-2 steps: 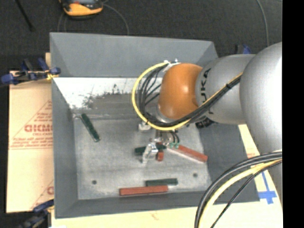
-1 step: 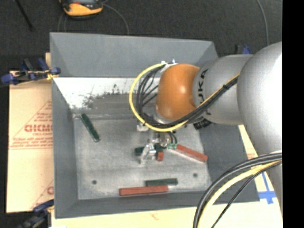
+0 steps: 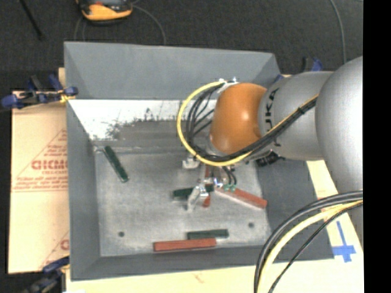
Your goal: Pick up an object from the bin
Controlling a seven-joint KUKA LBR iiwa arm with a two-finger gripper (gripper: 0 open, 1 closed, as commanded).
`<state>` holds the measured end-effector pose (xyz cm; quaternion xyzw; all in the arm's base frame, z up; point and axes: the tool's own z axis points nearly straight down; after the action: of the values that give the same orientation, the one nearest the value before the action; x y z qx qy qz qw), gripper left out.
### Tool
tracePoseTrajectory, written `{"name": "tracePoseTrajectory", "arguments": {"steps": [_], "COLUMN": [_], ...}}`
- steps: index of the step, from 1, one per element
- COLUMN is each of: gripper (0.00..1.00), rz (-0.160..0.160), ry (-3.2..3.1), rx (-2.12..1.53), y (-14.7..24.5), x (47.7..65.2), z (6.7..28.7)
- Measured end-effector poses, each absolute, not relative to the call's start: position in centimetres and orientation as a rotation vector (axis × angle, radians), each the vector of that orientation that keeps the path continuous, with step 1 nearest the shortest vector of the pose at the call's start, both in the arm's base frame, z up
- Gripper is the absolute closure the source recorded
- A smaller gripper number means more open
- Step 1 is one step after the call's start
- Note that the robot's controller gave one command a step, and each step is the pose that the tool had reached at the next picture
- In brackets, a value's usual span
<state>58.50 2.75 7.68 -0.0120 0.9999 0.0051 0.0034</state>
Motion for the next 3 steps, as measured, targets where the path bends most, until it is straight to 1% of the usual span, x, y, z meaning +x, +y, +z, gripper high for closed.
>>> {"name": "tracePoseTrajectory", "arguments": {"steps": [1, 3], "gripper": [1.0, 1.0], "rz": [0.009, 0.007], "ry": [3.139, 3.149], "rx": [-0.02, -0.017], "y": [2.23, 2.26], "x": [58.72, 58.64], "z": [7.87, 8.05]}}
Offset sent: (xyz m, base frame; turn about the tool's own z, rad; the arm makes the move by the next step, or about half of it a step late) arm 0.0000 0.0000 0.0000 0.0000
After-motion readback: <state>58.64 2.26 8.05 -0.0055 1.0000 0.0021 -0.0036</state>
